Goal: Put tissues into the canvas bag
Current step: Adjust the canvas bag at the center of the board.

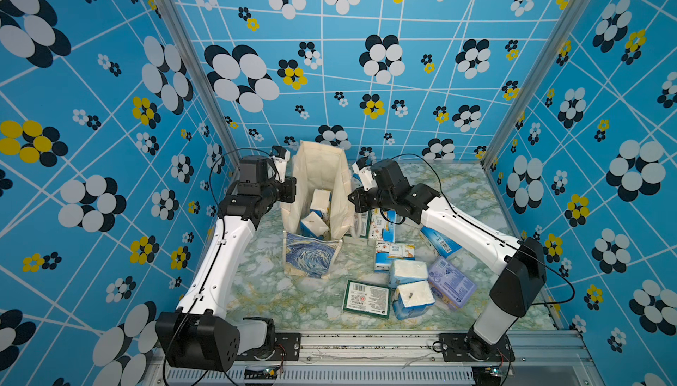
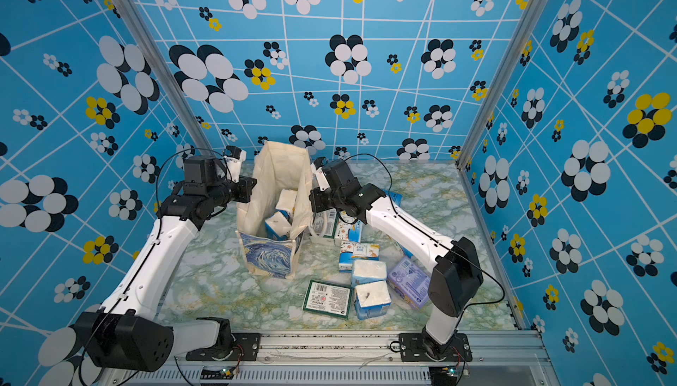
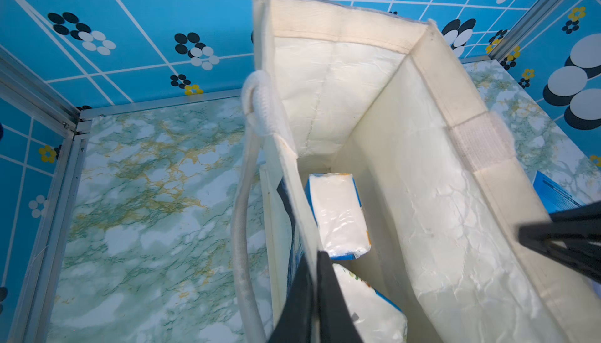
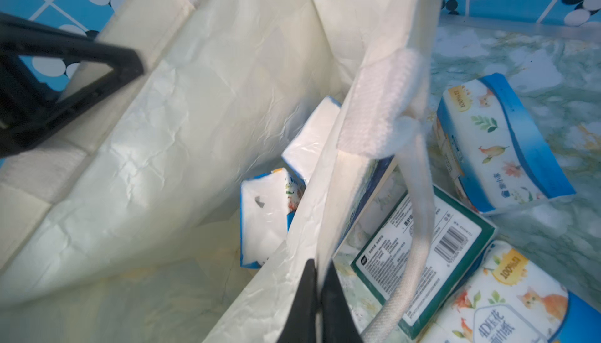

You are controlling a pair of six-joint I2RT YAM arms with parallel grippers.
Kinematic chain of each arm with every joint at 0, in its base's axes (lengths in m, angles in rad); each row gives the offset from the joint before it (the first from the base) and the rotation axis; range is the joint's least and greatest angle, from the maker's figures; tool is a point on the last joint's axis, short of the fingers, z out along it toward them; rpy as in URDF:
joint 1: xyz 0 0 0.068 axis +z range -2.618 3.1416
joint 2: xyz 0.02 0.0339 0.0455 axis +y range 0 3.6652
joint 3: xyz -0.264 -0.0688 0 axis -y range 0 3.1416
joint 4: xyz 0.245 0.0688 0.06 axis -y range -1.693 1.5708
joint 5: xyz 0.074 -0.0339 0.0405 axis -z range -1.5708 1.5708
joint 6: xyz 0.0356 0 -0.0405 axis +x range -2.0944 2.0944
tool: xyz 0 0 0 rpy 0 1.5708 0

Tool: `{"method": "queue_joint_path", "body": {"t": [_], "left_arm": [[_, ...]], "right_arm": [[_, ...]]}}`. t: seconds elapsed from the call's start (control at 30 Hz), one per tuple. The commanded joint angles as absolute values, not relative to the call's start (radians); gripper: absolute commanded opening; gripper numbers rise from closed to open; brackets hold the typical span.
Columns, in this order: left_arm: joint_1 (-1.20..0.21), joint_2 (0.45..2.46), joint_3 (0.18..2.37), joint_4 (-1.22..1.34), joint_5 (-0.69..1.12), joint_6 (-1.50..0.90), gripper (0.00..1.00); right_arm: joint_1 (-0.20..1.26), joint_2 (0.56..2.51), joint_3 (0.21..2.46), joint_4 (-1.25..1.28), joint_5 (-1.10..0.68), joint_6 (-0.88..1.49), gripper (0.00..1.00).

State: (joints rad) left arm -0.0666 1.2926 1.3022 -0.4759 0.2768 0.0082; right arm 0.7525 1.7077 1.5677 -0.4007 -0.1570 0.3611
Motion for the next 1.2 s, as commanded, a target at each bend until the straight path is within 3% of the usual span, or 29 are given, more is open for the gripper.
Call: {"method": "queue_joint_path", "body": {"t": [0.0, 0.4, 0.47, 0.7, 0.83, 0.93, 1.17], "left_arm": [[-0.046, 1.306, 1.332, -0.361, 0.293, -0.010, 0.09], [-0.048, 1.255, 1.277, -0.416, 0.308, -0.080, 0.09], [-0.048, 1.232, 1.255, -0.427, 0.290, -0.083, 0.09], [-0.046, 1.191, 1.222, -0.473, 0.240, -0.058, 0.12], [-0.046, 1.173, 1.204, -0.482, 0.202, -0.061, 0.13], [-0.045, 1.160, 1.197, -0.481, 0.175, -0.070, 0.30], [-0.046, 1.100, 1.257, -0.574, 0.061, -0.149, 0.65]], "right_arm": [[0.782, 1.656, 1.518, -0.342, -0.196, 0.408, 0.08], [0.775, 1.742, 1.662, -0.425, -0.128, 0.315, 0.12], [0.772, 1.750, 1.686, -0.445, -0.128, 0.295, 0.24], [0.744, 1.657, 1.657, -0.439, -0.101, 0.211, 0.45], [0.725, 1.574, 1.621, -0.412, -0.101, 0.142, 0.64], [0.707, 1.534, 1.608, -0.398, -0.061, 0.091, 0.76], [0.620, 1.604, 1.657, -0.505, -0.011, 0.005, 0.88]]}}
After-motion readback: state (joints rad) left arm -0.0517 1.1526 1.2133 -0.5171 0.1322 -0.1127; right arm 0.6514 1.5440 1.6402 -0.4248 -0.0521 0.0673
